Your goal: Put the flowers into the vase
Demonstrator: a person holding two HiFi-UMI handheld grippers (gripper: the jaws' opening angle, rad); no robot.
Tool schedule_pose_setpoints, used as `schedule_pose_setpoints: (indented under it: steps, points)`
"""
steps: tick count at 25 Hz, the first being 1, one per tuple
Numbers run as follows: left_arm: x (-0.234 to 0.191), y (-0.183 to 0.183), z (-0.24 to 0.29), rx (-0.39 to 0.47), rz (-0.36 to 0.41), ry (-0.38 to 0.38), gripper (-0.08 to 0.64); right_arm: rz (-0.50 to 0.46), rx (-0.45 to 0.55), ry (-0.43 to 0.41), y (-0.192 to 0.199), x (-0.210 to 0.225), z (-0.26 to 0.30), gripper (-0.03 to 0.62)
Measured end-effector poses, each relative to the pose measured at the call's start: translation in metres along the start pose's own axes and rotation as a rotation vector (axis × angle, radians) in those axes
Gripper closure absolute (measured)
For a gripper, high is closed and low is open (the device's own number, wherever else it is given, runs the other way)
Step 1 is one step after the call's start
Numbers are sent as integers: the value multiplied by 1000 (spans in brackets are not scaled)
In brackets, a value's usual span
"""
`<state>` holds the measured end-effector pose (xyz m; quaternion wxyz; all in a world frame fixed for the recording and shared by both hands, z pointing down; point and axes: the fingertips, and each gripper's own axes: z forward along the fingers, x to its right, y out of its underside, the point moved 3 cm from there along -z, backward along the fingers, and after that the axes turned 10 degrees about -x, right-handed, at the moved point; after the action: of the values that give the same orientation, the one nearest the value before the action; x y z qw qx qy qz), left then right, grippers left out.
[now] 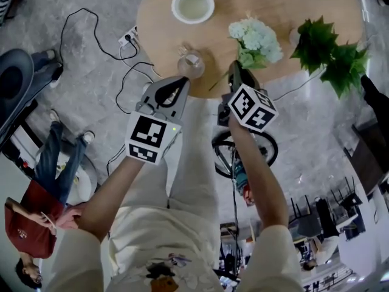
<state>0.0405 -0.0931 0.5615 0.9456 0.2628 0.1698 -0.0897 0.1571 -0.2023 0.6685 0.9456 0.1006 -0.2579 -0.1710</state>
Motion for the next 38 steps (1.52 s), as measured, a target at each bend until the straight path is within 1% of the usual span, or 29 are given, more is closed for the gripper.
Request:
schedule_pose_setpoints:
  steps: [9,14,21,27,31,33,38]
  points:
    - [-3,1,-21,32,2,10,551,-76,54,-11,-6,-35,-27,566]
    - [-5,-2,-29,46,0,9,551,-142,95,-16,-14,-54,-44,566]
    - [-14,-5,-41,72,-20,2,551,-184,189,-25,-30,-74,-62,566]
    - [-14,-10,-48,100,-19,4,551,-216,278,-38,-42,-91,-82,566]
    - [-16,-12,-55,115,-34,17,551,-234,329,-54,-44,-102,-93,566]
    - [-16,-14,-59,129,-39,10,551,-244,351,-64,-45,-107,-97,566]
    - [-16,-22,-63,164,-42,-5,551,-317,411,-74,-50,-115,-108,566]
